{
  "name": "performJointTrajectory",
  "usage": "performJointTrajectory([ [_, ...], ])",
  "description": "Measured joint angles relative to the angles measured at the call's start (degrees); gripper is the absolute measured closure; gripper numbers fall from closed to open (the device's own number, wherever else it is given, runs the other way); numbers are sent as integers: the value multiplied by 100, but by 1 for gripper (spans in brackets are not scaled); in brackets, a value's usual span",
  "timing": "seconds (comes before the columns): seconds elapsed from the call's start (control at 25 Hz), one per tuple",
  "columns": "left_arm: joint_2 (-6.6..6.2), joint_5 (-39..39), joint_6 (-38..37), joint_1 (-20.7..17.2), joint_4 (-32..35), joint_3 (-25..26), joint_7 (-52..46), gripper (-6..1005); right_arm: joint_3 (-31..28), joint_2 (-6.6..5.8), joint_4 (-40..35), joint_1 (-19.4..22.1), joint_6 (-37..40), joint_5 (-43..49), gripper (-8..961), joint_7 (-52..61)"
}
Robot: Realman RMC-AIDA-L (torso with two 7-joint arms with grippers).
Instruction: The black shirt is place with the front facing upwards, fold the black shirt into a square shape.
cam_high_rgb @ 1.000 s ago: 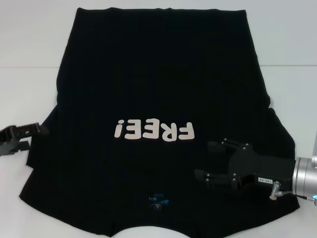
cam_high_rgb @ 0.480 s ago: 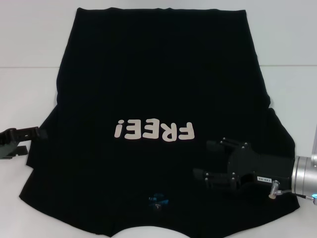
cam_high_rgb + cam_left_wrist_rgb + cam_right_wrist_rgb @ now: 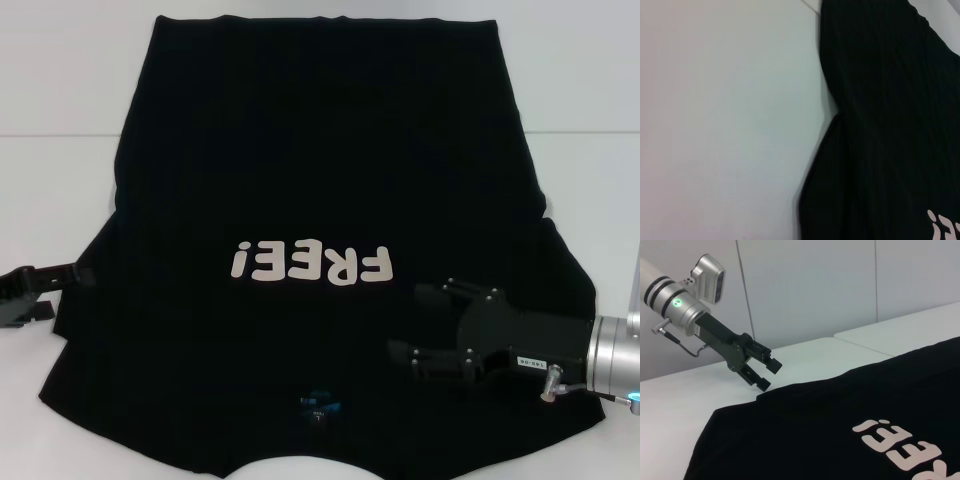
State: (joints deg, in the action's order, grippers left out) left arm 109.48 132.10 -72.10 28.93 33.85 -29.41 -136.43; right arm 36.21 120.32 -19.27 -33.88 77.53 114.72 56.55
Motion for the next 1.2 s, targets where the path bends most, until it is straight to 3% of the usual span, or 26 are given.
performJointTrajectory([
  [1.2, 45, -13, 105, 79, -218, 9, 60, 59, -1, 0, 2, -5, 21, -2, 39, 19],
])
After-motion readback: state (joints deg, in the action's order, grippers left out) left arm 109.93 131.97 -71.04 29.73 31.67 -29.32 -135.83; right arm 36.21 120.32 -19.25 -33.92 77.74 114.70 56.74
